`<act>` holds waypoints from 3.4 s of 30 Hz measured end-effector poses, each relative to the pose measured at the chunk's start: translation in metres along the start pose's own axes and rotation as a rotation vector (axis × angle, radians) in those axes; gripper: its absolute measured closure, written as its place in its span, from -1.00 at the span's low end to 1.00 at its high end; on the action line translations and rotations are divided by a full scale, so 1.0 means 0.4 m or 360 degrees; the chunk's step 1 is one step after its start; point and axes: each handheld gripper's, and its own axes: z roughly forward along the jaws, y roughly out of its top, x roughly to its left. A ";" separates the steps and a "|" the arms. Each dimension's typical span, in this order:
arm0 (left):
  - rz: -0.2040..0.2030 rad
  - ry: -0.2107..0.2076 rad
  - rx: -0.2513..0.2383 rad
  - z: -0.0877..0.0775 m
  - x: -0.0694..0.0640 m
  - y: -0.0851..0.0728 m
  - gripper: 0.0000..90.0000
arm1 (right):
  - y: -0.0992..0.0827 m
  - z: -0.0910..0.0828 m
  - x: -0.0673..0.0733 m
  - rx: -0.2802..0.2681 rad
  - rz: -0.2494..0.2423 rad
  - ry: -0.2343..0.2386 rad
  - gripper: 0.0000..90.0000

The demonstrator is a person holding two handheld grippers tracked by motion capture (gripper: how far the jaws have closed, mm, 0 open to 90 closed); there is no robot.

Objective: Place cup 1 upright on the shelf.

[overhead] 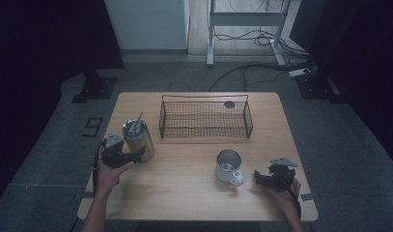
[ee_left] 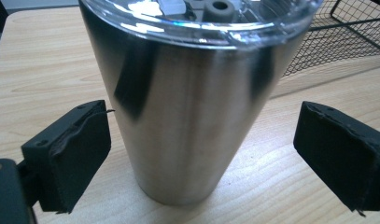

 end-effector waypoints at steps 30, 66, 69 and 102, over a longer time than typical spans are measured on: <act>0.0042 0.0073 -0.0024 0.067 0.002 0.039 -0.94 | 0.000 0.000 0.000 0.0001 0.0001 -0.0001 -0.95; 0.0050 0.0073 -0.0014 0.113 0.008 0.044 -0.92 | 0.000 0.000 0.000 0.0001 0.0001 0.0000 -0.95; 0.0050 0.0074 -0.0013 0.113 0.007 0.044 -0.91 | 0.000 0.000 0.000 0.0000 0.0000 -0.0001 -0.95; 0.0052 0.0038 -0.0063 0.069 -0.026 0.086 -0.91 | 0.000 0.000 0.000 0.0000 -0.0001 0.0000 -0.95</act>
